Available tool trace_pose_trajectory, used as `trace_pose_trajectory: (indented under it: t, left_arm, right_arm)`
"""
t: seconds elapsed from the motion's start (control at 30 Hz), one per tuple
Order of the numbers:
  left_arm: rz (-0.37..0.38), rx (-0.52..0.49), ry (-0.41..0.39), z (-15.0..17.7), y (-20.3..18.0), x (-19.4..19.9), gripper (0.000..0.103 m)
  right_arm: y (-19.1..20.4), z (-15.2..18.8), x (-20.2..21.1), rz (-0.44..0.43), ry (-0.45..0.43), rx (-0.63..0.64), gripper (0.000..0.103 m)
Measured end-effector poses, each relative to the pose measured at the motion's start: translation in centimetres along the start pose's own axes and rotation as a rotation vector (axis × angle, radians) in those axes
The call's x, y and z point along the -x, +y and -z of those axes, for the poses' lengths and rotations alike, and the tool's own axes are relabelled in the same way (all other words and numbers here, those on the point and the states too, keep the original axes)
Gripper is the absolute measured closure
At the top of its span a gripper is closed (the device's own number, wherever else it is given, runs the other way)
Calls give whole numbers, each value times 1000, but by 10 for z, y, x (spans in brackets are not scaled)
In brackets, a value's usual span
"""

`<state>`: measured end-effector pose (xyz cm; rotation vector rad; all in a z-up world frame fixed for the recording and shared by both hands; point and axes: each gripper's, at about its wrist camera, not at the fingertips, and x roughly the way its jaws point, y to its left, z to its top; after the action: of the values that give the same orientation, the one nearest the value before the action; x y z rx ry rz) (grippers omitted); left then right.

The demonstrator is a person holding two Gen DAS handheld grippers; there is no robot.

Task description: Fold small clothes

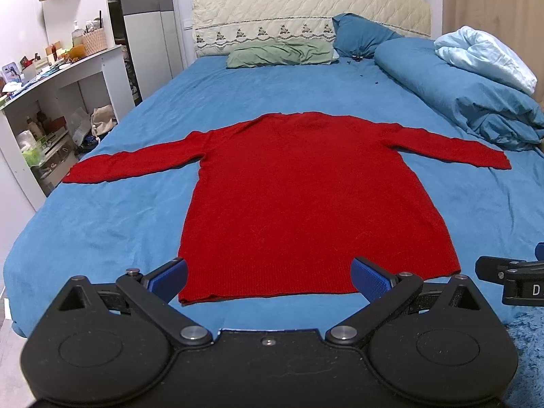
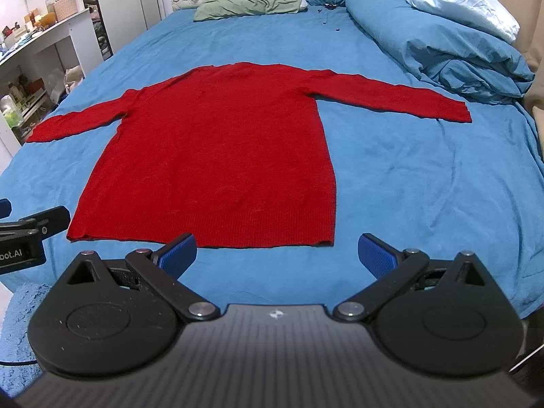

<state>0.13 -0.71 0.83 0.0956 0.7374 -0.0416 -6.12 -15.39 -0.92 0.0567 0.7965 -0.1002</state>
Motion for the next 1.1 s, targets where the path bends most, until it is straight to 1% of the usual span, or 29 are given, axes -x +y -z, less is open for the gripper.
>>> trace_pose_trajectory:
  t: [0.43,0.47,0.6,0.87,1.0,1.1]
  left_arm:
    - [3,11,-16,-1,-1,2,0]
    - [4,13,-17,0,-1,2,0]
    - [2,9,-17,0,0,3,0]
    - [25,26,-3,-2,3,4,0]
    - [35,22,-21,-15,3,9,0]
    - [40,9,-81,-40,1,14,0]
  right_arm:
    - [-2,0,0,-21,-42,-12,0]
    - [-2,0,1,-39,-46,-28,0]
    - [-2,1,3,-65,-74,-48,0]
    - [-1,-1,2,-21,-41,-8,0]
    - [-1,-2,4,-25,-48,-15,0]
    - [-12,-15,9,-34,-81,-38,0]
